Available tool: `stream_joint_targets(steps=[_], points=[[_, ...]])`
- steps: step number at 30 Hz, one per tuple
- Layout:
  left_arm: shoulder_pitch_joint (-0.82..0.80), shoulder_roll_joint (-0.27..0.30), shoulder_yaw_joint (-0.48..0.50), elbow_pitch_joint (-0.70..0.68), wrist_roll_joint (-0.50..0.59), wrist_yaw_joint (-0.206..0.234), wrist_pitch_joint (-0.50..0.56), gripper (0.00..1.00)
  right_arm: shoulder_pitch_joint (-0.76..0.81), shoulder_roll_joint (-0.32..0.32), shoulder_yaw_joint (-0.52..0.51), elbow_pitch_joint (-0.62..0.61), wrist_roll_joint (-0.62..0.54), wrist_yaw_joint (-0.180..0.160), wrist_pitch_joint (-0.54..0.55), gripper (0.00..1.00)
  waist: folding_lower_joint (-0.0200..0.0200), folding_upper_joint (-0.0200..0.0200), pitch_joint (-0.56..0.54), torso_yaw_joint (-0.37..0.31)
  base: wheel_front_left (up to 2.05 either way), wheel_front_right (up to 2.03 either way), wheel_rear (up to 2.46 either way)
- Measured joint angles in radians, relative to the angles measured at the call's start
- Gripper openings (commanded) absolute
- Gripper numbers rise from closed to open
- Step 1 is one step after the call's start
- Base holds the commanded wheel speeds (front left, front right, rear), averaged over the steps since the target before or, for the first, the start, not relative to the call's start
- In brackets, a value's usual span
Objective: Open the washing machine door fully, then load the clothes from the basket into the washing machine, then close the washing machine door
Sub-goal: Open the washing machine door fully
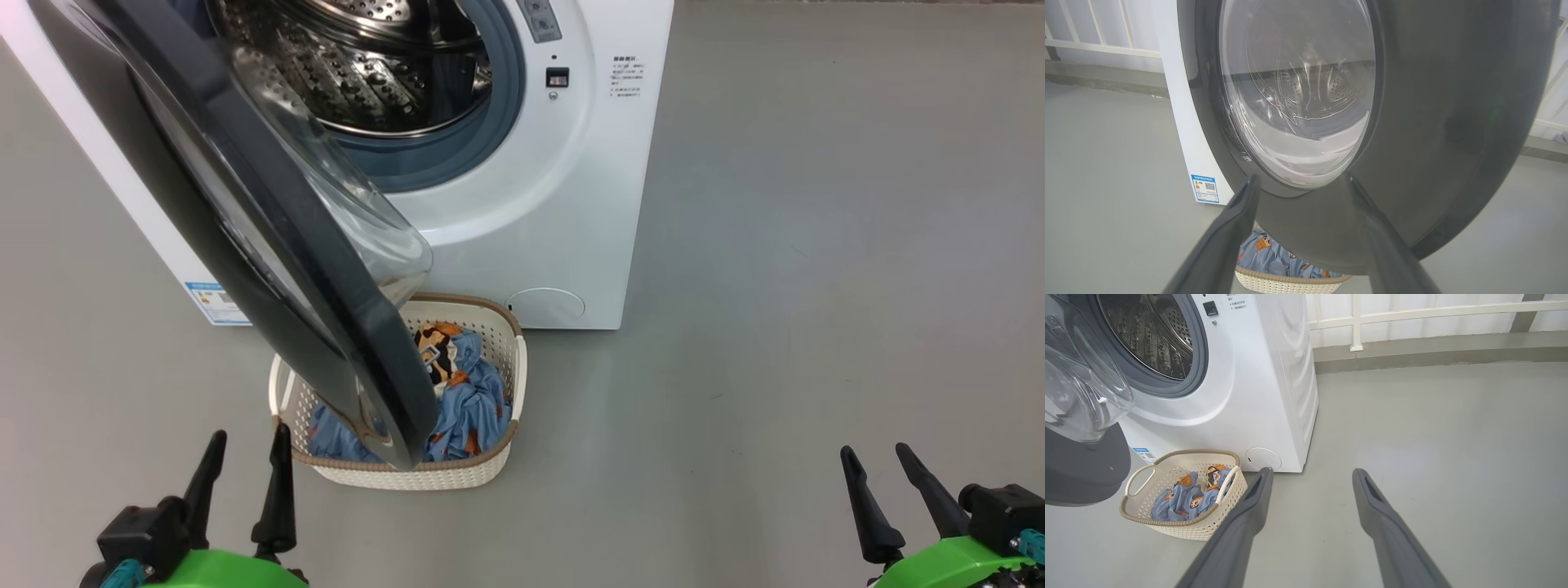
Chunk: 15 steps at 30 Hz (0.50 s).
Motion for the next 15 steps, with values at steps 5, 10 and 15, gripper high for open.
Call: stream_joint_targets(steps=[5,10,15], points=[[0.000,0.000,0.000,0.000,0.000,0.000,0.000,1.00,0.000,-0.001,-0.001,-0.004,0.000,0.000,0.000,1.00,0.0000,0.0000,0.000,0.001,0.00,0.00,0.00],[0.000,0.000,0.003,0.000,-0.001,0.000,0.000,0.00,0.000,-0.002,-0.002,-0.011,0.000,0.000,0.000,1.00,0.0000,0.0000,-0.003,0.002,0.00,0.00,0.00],[-0.004,-0.011,0.055,-0.071,-0.025,0.000,0.000,0.00,0.000,-0.002,-0.003,-0.018,0.000,0.000,0.000,1.00,0.0000,0.0000,-0.011,0.005,0.00,0.00,0.00]])
